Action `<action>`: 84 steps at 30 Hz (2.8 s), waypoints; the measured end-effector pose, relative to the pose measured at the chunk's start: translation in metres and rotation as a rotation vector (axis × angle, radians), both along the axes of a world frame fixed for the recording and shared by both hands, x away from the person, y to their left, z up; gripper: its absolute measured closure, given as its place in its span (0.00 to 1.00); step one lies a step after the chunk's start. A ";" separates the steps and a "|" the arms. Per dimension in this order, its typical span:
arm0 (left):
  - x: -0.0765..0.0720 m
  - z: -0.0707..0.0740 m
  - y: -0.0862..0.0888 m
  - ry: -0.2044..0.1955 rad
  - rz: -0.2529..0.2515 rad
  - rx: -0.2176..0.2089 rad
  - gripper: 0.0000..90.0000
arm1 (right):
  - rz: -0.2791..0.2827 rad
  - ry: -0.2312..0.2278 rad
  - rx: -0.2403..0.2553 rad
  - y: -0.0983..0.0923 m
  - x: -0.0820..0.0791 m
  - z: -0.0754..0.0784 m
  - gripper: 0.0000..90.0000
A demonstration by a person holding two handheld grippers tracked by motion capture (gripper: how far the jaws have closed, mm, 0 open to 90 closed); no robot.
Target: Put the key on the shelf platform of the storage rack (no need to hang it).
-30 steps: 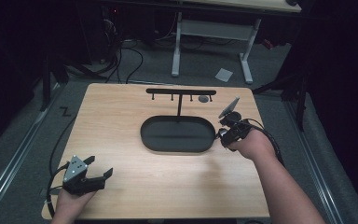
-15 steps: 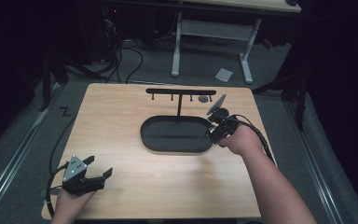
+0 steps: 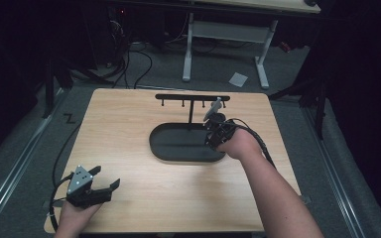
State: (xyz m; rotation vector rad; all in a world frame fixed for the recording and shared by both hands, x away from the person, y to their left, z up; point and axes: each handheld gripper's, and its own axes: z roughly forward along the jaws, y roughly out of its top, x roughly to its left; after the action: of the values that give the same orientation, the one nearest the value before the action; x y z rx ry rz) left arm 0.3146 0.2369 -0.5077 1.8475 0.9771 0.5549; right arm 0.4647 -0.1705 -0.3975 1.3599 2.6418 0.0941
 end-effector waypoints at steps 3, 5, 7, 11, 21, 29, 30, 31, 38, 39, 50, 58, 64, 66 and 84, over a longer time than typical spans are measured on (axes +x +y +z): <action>0.000 0.000 0.000 -0.001 -0.003 0.003 0.18 | -0.002 0.004 -0.003 0.007 0.003 0.001 0.54; 0.000 0.000 0.000 -0.002 -0.003 0.001 0.18 | 0.014 0.001 -0.006 0.014 0.007 0.002 0.54; 0.000 0.001 0.001 0.000 -0.004 0.002 0.18 | 0.017 0.001 -0.005 0.022 0.011 0.002 0.54; 0.001 0.001 0.002 -0.003 -0.004 0.000 0.18 | 0.029 0.002 -0.010 0.039 0.018 0.001 0.54; 0.001 -0.001 0.003 0.003 0.001 -0.004 0.18 | 0.097 -0.009 0.007 0.070 0.044 -0.008 0.54; 0.001 -0.001 0.003 0.009 -0.001 0.004 0.18 | 0.088 0.038 -0.013 0.066 0.050 -0.038 0.54; 0.001 -0.001 0.003 0.010 -0.002 0.005 0.18 | 0.098 0.040 -0.019 0.064 0.050 -0.040 0.54; 0.001 -0.001 0.003 0.010 -0.002 0.005 0.18 | 0.098 0.040 -0.019 0.064 0.050 -0.040 0.54; 0.001 -0.002 0.000 0.009 -0.010 0.009 0.18 | 0.103 0.065 -0.038 0.043 0.045 -0.060 0.54; 0.001 -0.002 -0.001 0.010 -0.012 0.010 0.18 | 0.089 0.070 -0.039 0.043 0.044 -0.061 0.54; 0.002 -0.003 -0.001 0.012 -0.013 0.013 0.18 | 0.079 0.088 -0.047 0.035 0.045 -0.079 0.54; 0.002 -0.003 -0.001 0.011 -0.014 0.014 0.18 | 0.080 0.082 -0.046 0.035 0.048 -0.085 0.54; 0.002 -0.003 -0.001 0.011 -0.016 0.014 0.18 | 0.080 0.053 -0.027 0.033 0.047 -0.087 0.44; 0.002 -0.003 -0.001 0.011 -0.015 0.014 0.18 | 0.074 0.054 -0.021 0.033 0.047 -0.086 0.43; 0.002 -0.003 -0.003 0.015 -0.029 0.021 0.18 | 0.037 0.019 0.009 0.023 0.033 -0.059 0.41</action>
State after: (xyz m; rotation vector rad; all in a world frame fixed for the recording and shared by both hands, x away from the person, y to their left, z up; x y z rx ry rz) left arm 0.3168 0.2338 -0.5106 1.8834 0.9565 0.5367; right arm 0.4981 -0.1478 -0.4563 1.3219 2.6857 0.0985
